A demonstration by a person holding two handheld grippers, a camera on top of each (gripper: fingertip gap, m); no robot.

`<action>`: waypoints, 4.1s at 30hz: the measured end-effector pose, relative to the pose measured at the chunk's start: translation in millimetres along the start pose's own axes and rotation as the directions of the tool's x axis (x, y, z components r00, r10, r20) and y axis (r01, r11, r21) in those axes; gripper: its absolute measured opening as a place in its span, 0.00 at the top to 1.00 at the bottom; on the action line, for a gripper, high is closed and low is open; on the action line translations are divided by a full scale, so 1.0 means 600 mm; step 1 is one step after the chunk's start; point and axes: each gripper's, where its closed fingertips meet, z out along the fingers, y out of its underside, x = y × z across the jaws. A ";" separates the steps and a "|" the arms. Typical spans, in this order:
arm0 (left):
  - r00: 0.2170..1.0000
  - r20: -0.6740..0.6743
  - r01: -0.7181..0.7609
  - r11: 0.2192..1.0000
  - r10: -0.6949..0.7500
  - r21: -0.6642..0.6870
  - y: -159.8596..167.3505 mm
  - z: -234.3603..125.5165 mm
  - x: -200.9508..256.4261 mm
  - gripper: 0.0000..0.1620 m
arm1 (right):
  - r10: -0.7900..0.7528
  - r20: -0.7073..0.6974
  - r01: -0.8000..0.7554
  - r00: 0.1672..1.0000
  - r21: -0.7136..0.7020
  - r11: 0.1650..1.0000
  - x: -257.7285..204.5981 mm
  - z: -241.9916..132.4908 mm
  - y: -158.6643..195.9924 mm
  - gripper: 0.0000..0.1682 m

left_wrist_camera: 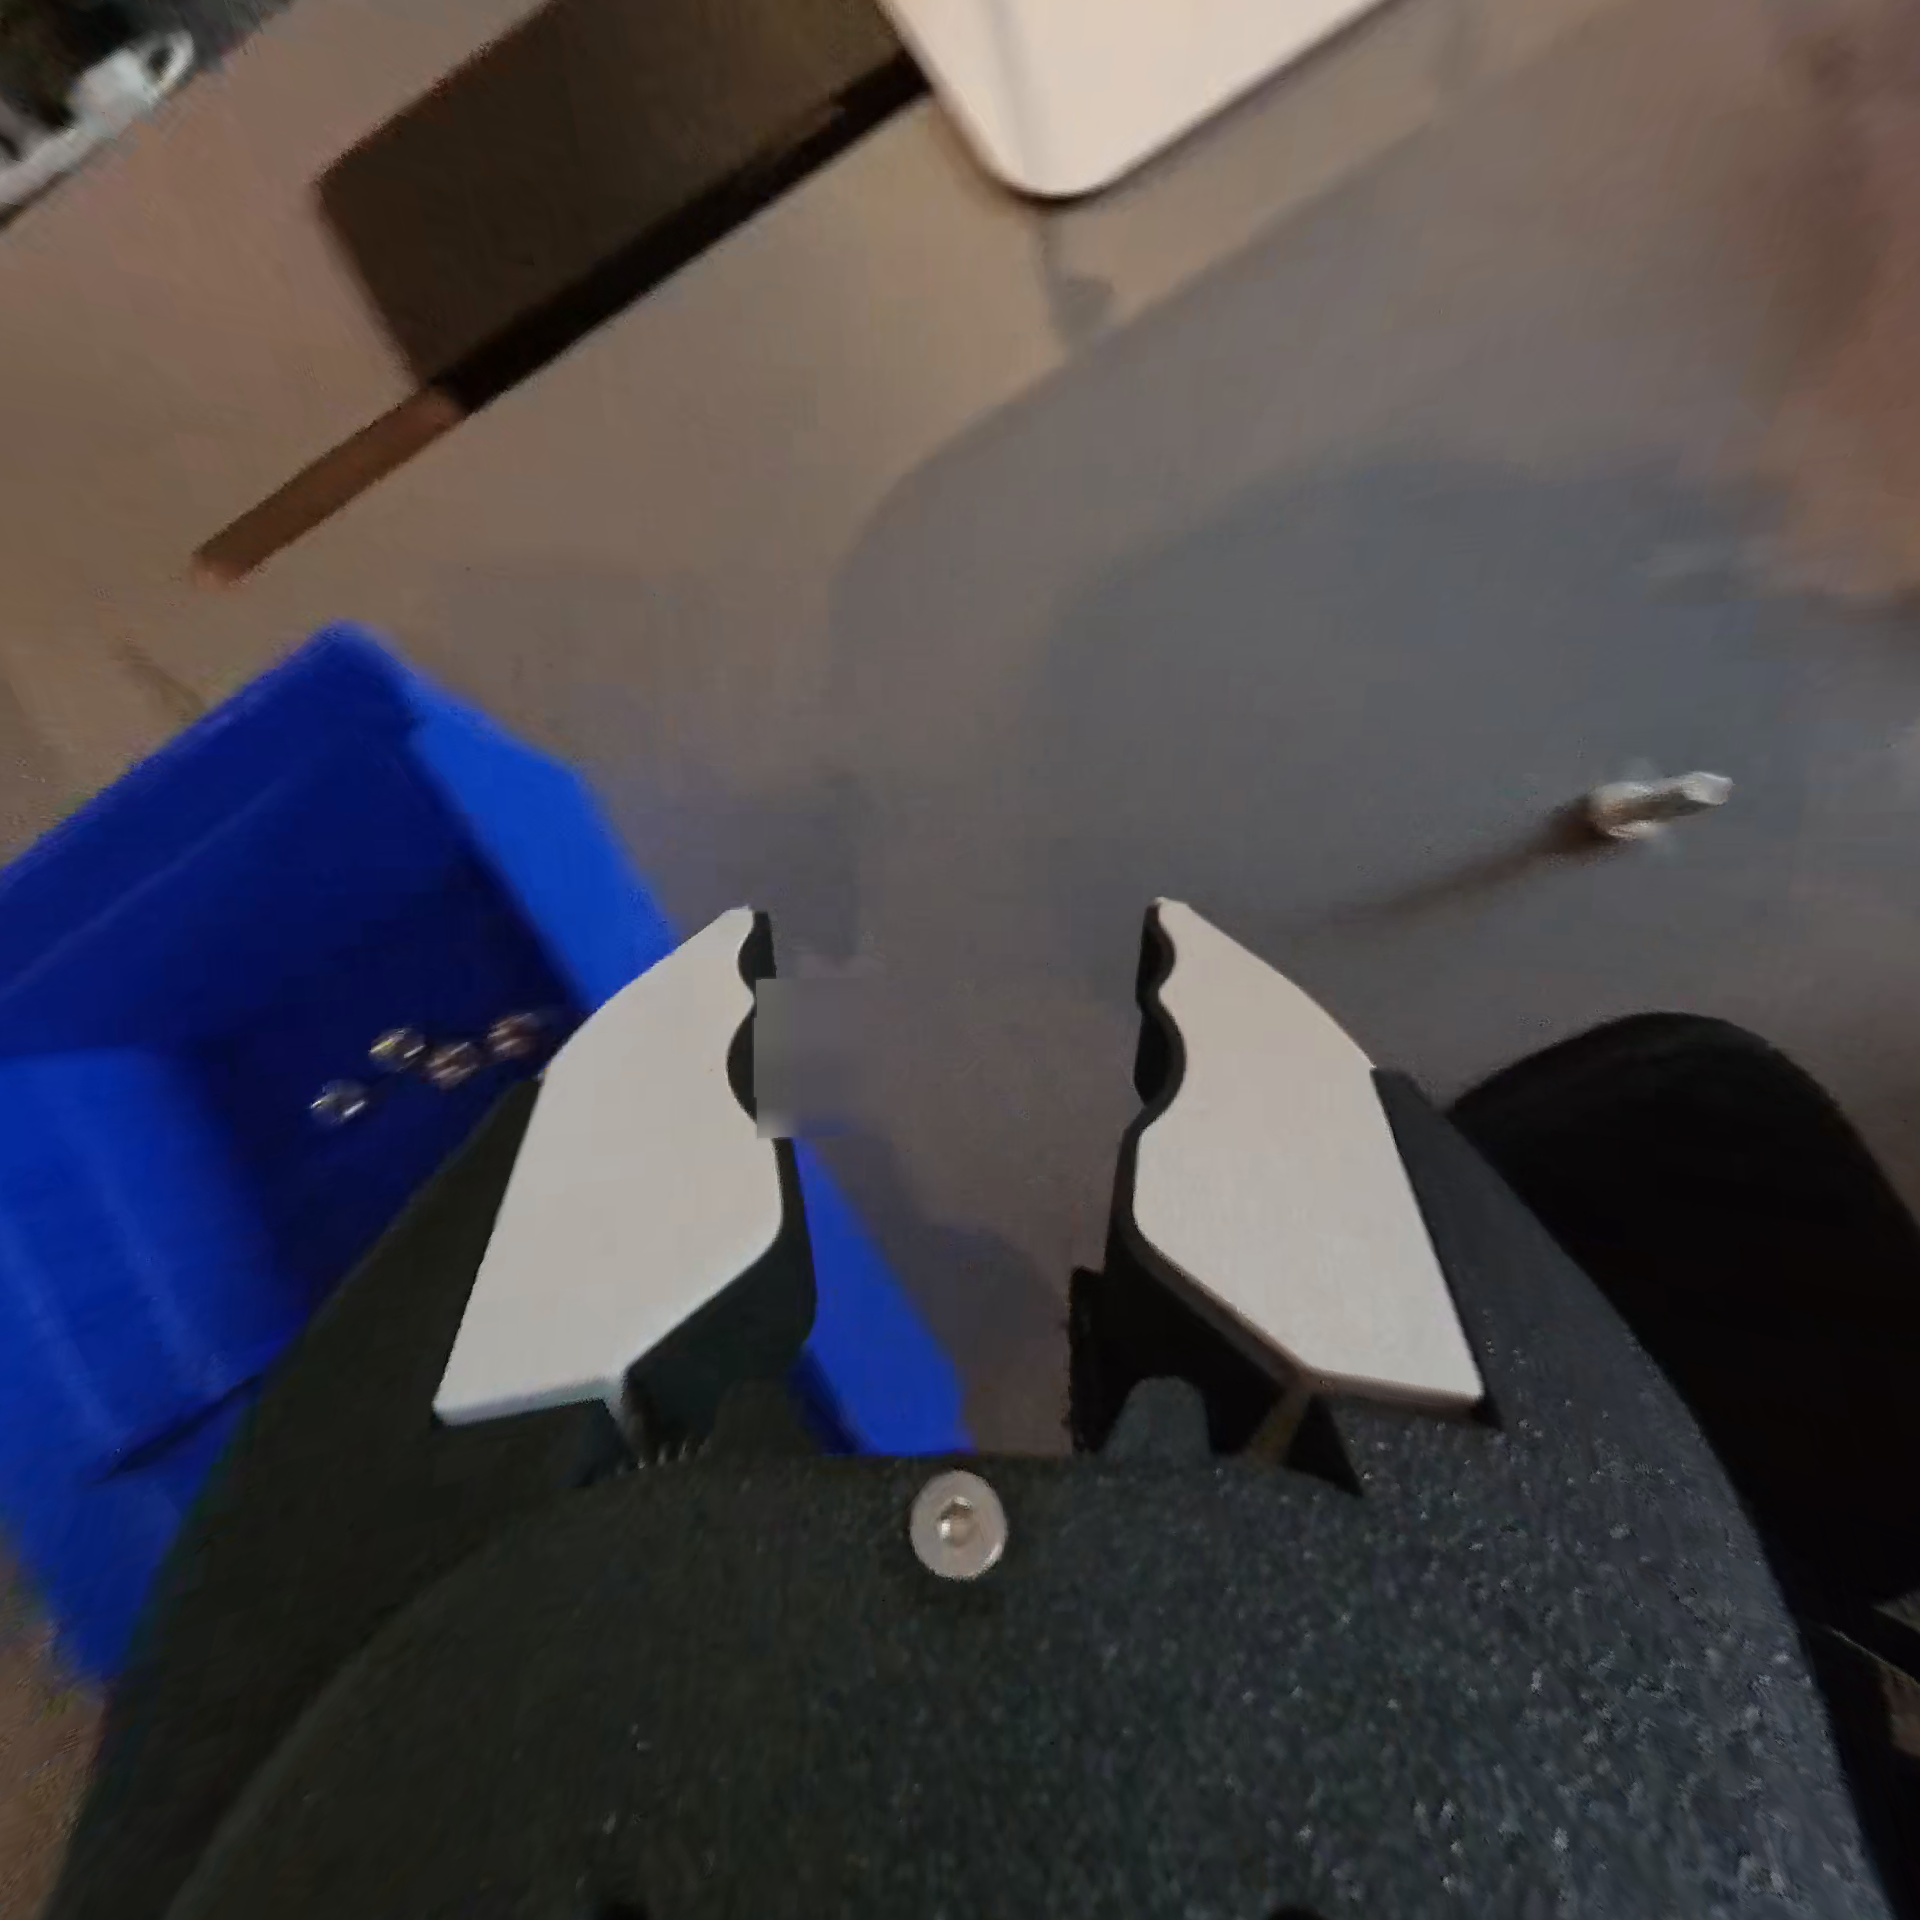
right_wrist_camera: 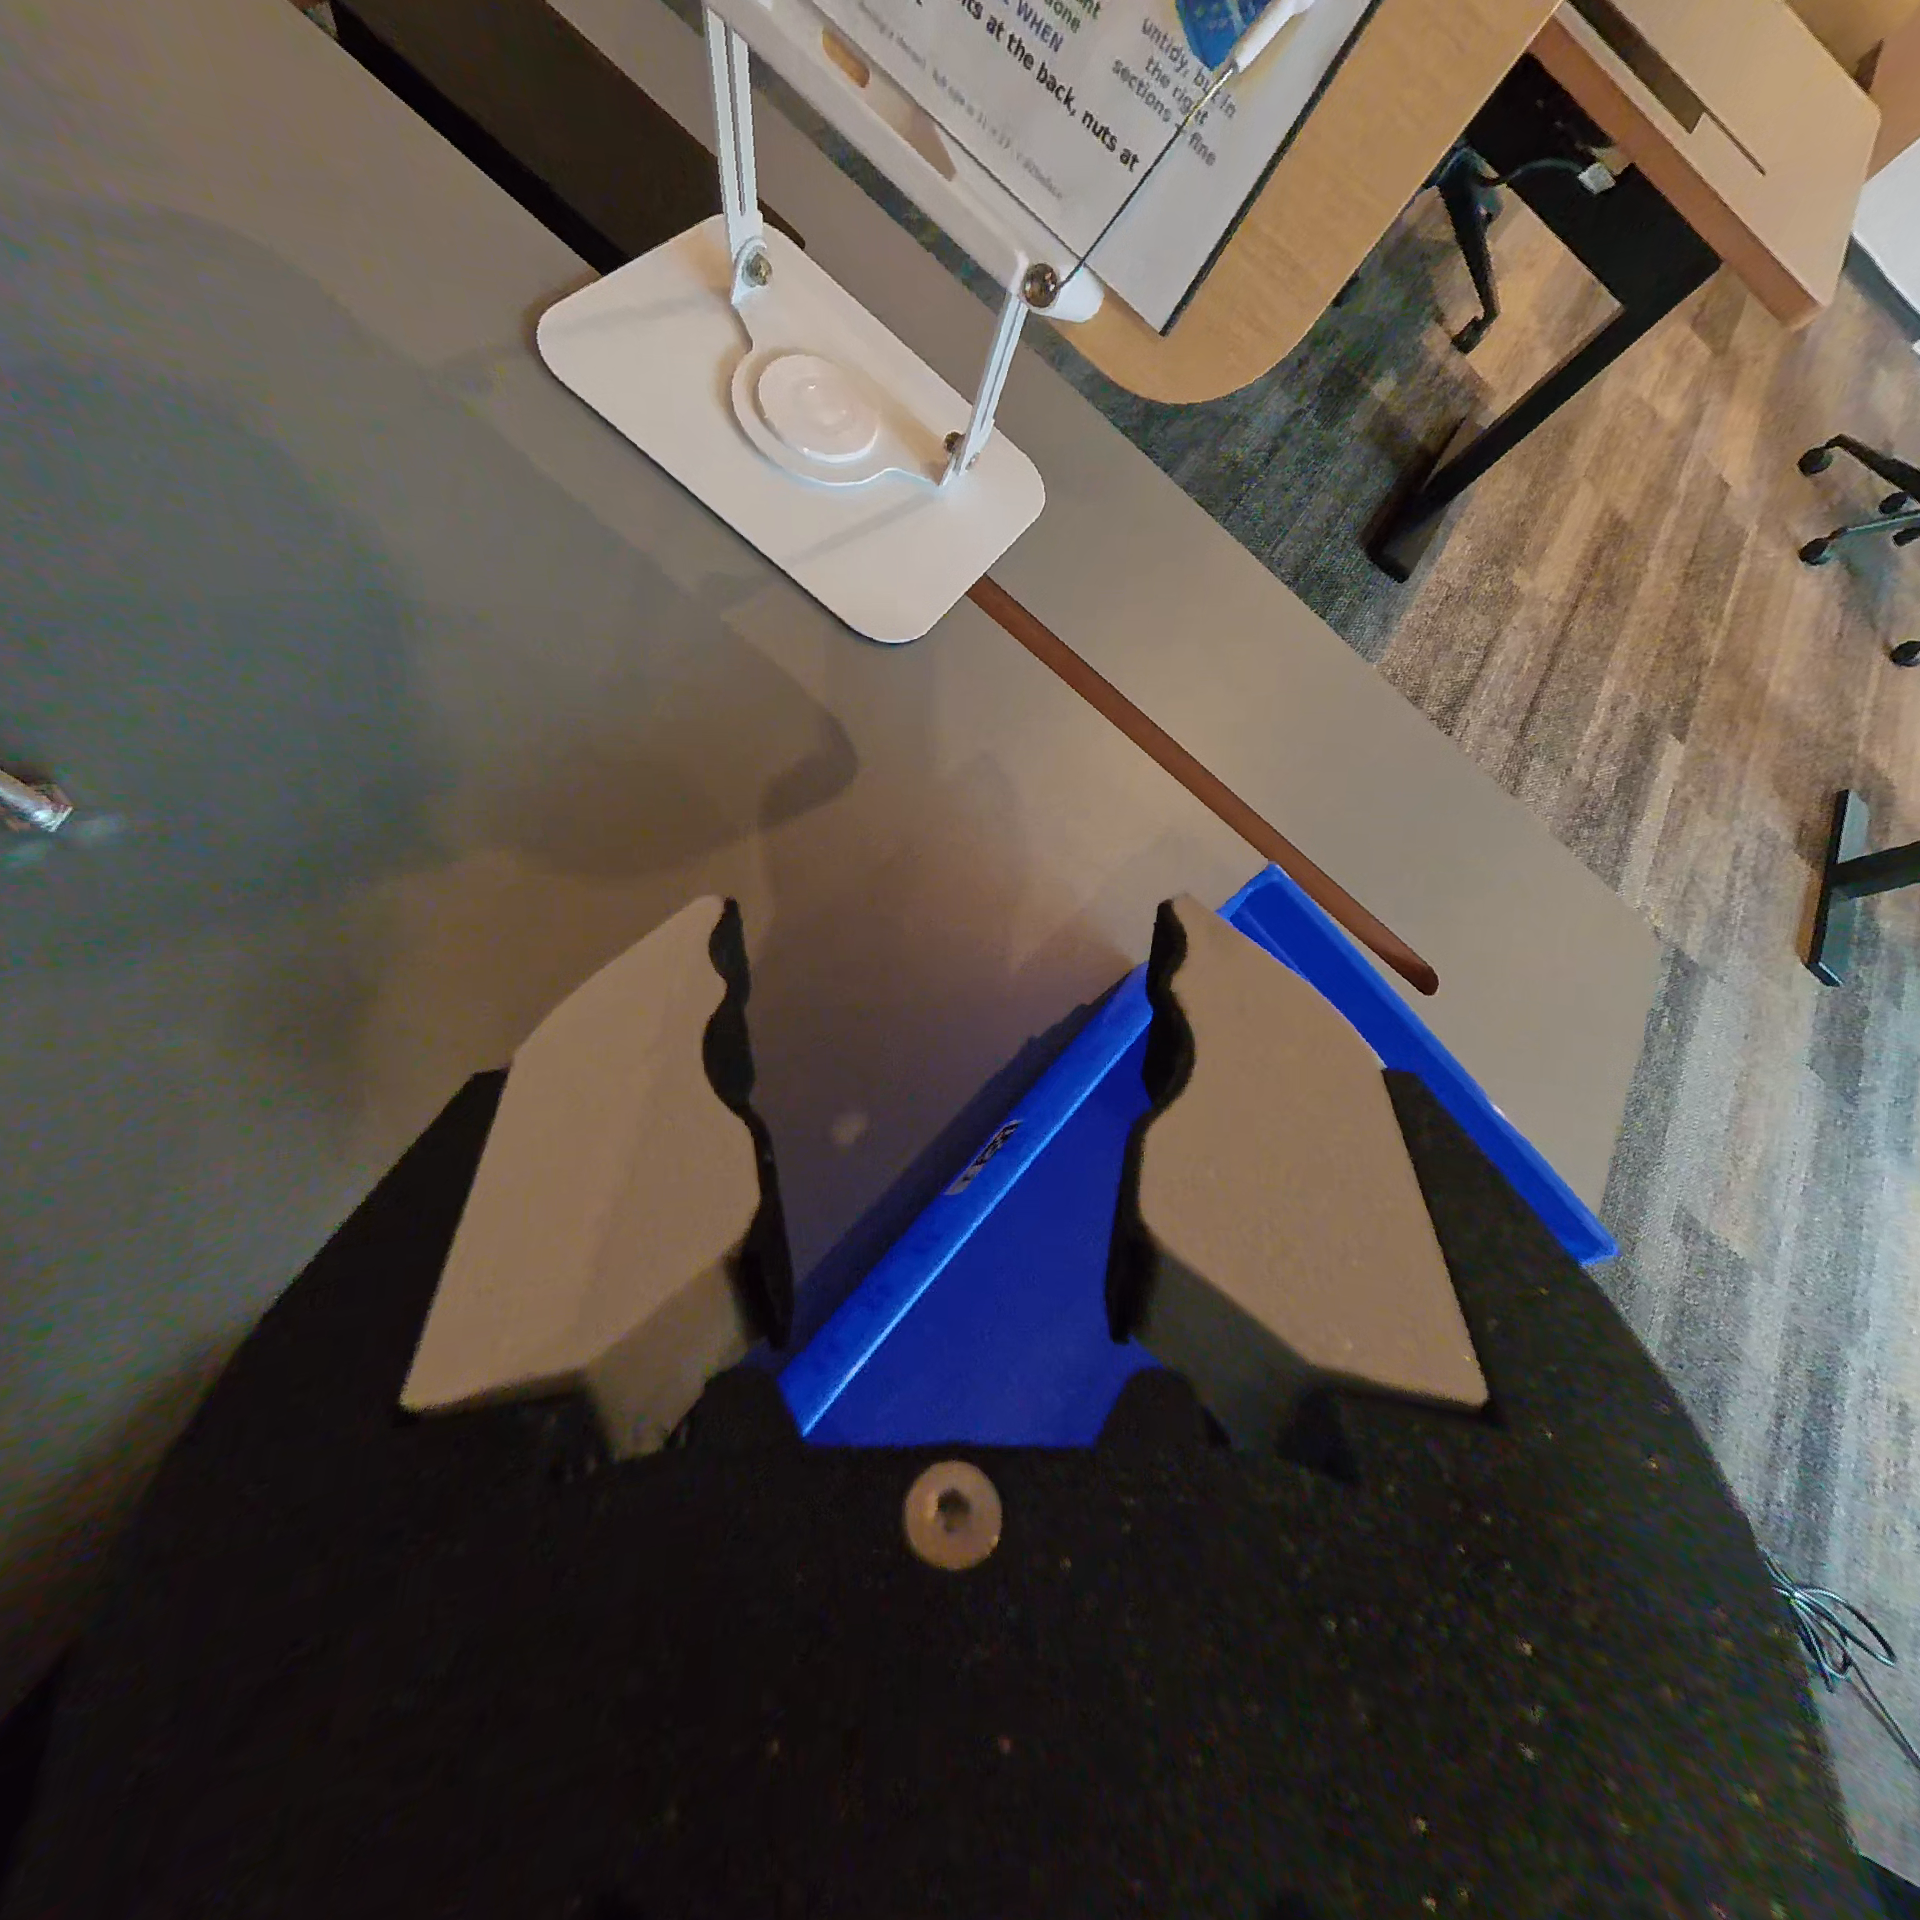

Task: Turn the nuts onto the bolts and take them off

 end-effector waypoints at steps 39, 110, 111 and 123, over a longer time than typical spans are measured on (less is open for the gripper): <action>0.761 0.198 0.634 0.644 -0.617 -0.428 0.206 0.169 -0.353 0.81 | 0.045 -0.047 -0.047 0.998 -0.030 0.998 0.033 0.000 0.026 0.55; 0.647 -0.444 -0.752 0.618 0.620 -0.231 -0.009 0.201 0.435 0.89 | 0.051 -0.061 -0.051 0.997 0.009 0.999 0.047 -0.040 0.035 0.55; 0.647 -0.442 -0.752 0.615 0.622 -0.235 -0.007 0.205 0.436 0.89 | 0.051 -0.061 -0.050 0.997 0.009 0.999 0.047 -0.040 0.035 0.55; 0.656 -0.437 -0.745 0.621 0.616 -0.242 -0.003 0.218 0.441 0.76 | 0.055 -0.068 -0.055 0.996 0.004 0.998 0.052 -0.042 0.040 0.55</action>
